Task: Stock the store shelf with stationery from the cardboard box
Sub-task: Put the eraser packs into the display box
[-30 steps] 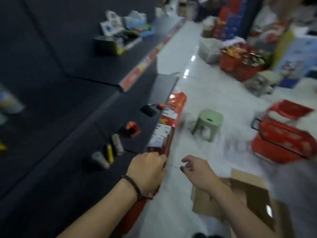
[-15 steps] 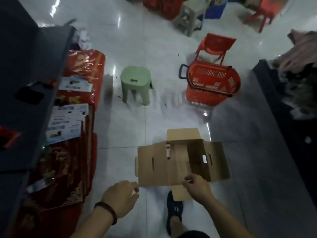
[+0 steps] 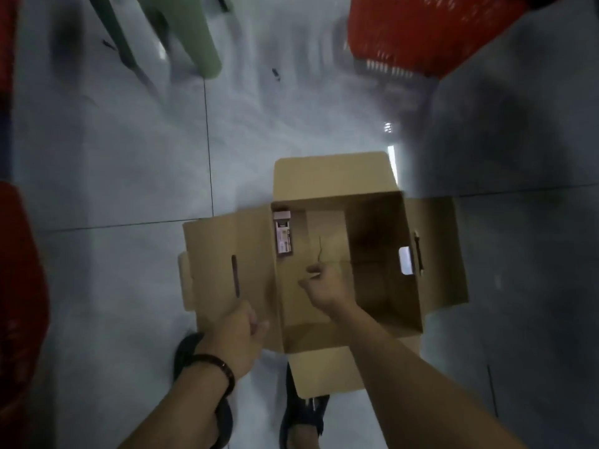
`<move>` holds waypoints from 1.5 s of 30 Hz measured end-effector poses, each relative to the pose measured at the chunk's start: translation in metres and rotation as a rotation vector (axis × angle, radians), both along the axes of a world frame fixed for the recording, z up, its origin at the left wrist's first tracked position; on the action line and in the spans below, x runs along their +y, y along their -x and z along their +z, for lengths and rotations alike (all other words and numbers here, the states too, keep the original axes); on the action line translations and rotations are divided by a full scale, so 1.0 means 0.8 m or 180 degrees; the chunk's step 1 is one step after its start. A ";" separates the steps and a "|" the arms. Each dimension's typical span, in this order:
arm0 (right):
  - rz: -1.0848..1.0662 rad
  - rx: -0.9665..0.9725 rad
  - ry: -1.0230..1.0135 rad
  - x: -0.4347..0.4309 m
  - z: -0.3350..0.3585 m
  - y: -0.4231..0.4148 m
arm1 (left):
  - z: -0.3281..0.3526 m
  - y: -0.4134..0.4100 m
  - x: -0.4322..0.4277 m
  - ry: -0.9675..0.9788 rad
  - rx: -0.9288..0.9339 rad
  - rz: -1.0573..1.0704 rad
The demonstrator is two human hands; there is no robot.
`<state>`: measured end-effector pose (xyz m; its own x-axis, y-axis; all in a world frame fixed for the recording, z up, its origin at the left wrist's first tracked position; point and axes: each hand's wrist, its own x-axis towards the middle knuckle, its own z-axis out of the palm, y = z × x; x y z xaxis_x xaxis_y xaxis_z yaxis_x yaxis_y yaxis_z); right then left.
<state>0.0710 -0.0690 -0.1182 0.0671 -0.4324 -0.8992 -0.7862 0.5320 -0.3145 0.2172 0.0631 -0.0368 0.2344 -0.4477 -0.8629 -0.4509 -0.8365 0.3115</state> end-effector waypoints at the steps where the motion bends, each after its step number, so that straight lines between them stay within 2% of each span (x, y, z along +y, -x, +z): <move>1: -0.0055 -0.0035 0.0045 -0.006 -0.031 -0.011 | -0.028 0.000 -0.010 0.0081 -0.0041 0.0087; 6: -0.0319 -0.0142 0.0319 -0.019 -0.159 -0.060 | -0.131 0.001 -0.040 0.0266 -0.0168 0.0079; 14: -0.0464 -0.0057 0.0546 -0.013 -0.266 -0.085 | -0.167 0.010 -0.050 0.0349 -0.0051 0.0318; 19: -0.0495 0.0105 0.0782 -0.015 -0.225 -0.093 | -0.163 0.007 -0.053 0.0342 0.0015 0.0189; 26: -0.0836 0.0032 0.0671 -0.027 -0.203 -0.094 | -0.167 0.004 -0.050 0.0471 -0.0154 0.0058; 29: -0.0982 -0.0329 0.0265 -0.031 -0.203 -0.097 | -0.169 0.005 -0.046 0.0542 -0.0137 0.0109; 32: -0.0964 -0.0674 0.0155 -0.033 -0.201 -0.094 | -0.175 0.002 -0.042 0.0506 -0.0055 0.0206; 36: -0.1000 -0.1141 0.0013 -0.021 -0.139 -0.079 | -0.157 -0.012 -0.036 0.0515 0.0136 0.0696; 40: -0.1075 -0.1595 -0.0072 0.001 -0.017 -0.049 | -0.079 -0.025 -0.027 0.0781 0.0395 0.1874; 43: -0.0699 -0.1875 -0.0122 0.010 0.104 -0.035 | 0.010 -0.038 -0.032 0.0842 0.1177 0.2810; 45: -0.0419 -0.1904 -0.0105 0.018 0.190 -0.037 | 0.079 -0.048 -0.040 0.0953 0.1904 0.2967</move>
<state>0.1005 -0.0544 0.0340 0.5123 -0.4439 -0.7352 -0.4054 0.6297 -0.6627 0.2557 0.0310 0.0263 0.1707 -0.5214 -0.8361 0.5924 -0.6237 0.5099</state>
